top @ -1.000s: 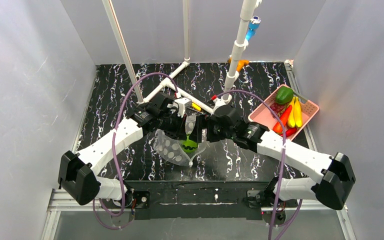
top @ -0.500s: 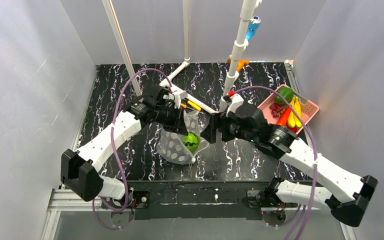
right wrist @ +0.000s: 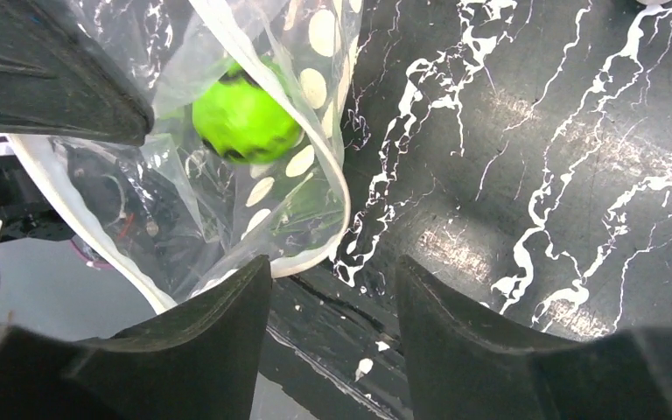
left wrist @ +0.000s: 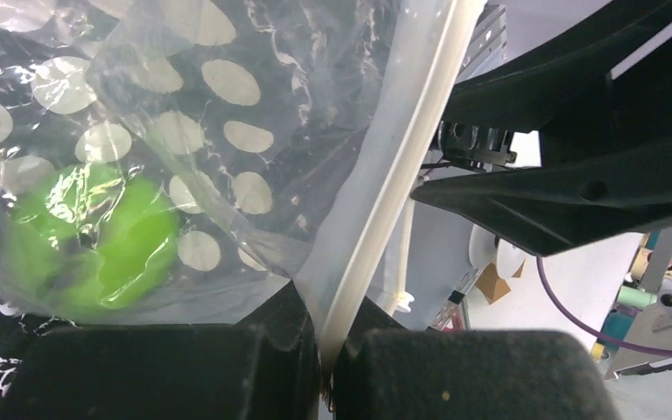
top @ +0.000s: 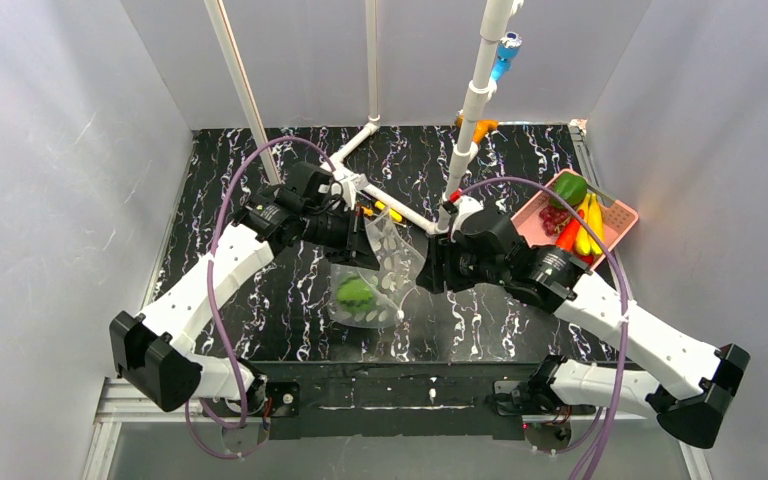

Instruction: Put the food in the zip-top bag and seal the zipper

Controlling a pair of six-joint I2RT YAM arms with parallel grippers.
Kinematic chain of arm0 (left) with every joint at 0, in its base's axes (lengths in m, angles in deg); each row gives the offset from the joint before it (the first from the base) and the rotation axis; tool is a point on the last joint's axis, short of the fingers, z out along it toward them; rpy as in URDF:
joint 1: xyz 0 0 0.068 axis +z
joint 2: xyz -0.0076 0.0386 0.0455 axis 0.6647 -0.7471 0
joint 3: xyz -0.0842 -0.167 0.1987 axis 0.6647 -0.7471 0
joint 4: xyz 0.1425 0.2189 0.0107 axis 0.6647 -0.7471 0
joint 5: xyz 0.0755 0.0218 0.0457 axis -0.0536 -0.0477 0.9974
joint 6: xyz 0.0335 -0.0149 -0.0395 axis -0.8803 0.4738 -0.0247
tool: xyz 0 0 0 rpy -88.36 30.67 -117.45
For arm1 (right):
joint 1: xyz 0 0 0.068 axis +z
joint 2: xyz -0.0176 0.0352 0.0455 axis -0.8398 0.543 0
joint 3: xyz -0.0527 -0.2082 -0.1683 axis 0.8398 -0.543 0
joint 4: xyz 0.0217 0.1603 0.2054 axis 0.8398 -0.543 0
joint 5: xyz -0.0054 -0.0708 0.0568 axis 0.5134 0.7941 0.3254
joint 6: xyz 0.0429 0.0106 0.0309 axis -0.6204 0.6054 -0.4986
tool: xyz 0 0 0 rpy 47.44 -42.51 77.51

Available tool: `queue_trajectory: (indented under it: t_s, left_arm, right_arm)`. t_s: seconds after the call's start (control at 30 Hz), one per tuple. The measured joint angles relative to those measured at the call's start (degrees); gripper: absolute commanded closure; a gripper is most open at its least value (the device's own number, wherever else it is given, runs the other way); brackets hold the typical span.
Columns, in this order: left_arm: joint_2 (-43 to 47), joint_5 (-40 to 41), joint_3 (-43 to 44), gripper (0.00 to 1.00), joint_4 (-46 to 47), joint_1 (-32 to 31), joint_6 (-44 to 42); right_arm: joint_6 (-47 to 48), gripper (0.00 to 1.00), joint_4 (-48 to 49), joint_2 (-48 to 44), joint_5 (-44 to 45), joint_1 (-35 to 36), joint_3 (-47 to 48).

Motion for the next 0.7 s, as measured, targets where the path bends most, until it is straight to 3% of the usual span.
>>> queue_trajectory:
  t_s: [0.2, 0.37, 0.57, 0.7]
  left_arm:
    - [1.2, 0.7, 0.0, 1.0, -1.6, 0.0, 0.9]
    - [1.2, 4.5, 1.7, 1.0, -4.9, 0.0, 0.9]
    - [1.0, 13.9, 5.1, 1.0, -9.1, 0.0, -1.6]
    - [-0.9, 19.5, 5.6, 1.0, -10.3, 0.0, -4.4]
  right_arm:
    - [0.1, 0.69, 0.2, 4.6, -1.7, 0.0, 3.7]
    - [-0.2, 0.37, 1.7, 9.4, -5.1, 0.0, 10.2]
    - [0.2, 0.17, 1.8, 8.3, -6.1, -0.1, 10.9]
    - [1.3, 0.11, -0.4, 3.7, -3.4, -1.9, 10.9]
